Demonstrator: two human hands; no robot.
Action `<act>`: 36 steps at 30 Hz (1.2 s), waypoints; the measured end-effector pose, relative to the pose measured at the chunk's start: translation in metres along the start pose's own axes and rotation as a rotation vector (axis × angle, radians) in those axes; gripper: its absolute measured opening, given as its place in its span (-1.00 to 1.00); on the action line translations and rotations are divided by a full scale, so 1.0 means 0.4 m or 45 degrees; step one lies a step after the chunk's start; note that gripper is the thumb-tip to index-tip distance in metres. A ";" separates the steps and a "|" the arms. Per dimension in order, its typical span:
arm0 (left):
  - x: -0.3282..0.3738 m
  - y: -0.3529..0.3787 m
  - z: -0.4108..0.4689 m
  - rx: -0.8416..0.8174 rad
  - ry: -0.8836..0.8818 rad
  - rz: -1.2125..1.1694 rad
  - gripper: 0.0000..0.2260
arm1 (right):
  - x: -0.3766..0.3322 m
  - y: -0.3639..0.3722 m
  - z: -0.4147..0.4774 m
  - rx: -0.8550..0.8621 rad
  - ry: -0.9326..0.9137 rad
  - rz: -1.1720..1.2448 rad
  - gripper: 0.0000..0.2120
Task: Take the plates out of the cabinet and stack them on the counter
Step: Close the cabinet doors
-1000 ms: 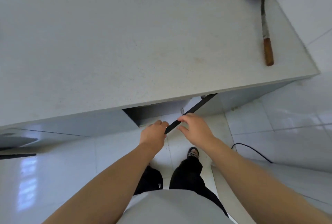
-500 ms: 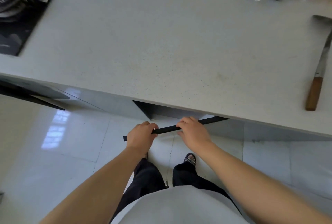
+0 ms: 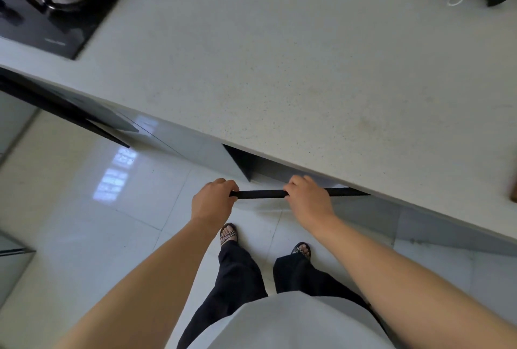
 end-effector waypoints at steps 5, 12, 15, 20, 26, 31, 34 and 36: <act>-0.028 -0.019 0.034 -0.029 0.069 0.045 -0.86 | 0.004 0.002 0.007 0.047 0.059 -0.003 -0.78; -0.024 -0.039 0.100 -0.021 0.230 0.072 -0.85 | -0.067 -0.013 0.010 0.062 0.066 0.172 -0.73; -0.021 -0.051 0.131 -0.029 0.292 0.069 -0.83 | -0.071 -0.015 0.018 0.051 0.166 0.229 -0.72; -0.025 -0.064 0.169 -0.039 0.392 0.093 -0.83 | -0.068 -0.008 0.022 0.077 0.307 0.244 -0.71; -0.038 -0.083 0.177 -0.059 0.508 0.158 -0.76 | -0.082 0.002 0.009 0.155 0.447 0.279 -0.65; -0.077 -0.101 0.163 -0.136 0.602 0.201 -0.70 | -0.099 0.019 -0.019 0.183 0.543 0.324 -0.55; -0.087 -0.117 0.157 -0.162 0.622 0.190 -0.66 | -0.115 0.044 -0.036 0.099 0.578 0.317 -0.42; -0.084 -0.127 0.152 -0.165 0.641 0.193 -0.65 | -0.121 0.047 -0.054 0.075 0.621 0.338 -0.37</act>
Point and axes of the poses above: each hand's wrist, its own z-axis towards the middle knuckle, its own y-axis out of the palm, x = y × z, the point moved 10 cm from there along z, towards the middle knuckle, and after that the axes turned 12 degrees about y, right-handed, at the moved point
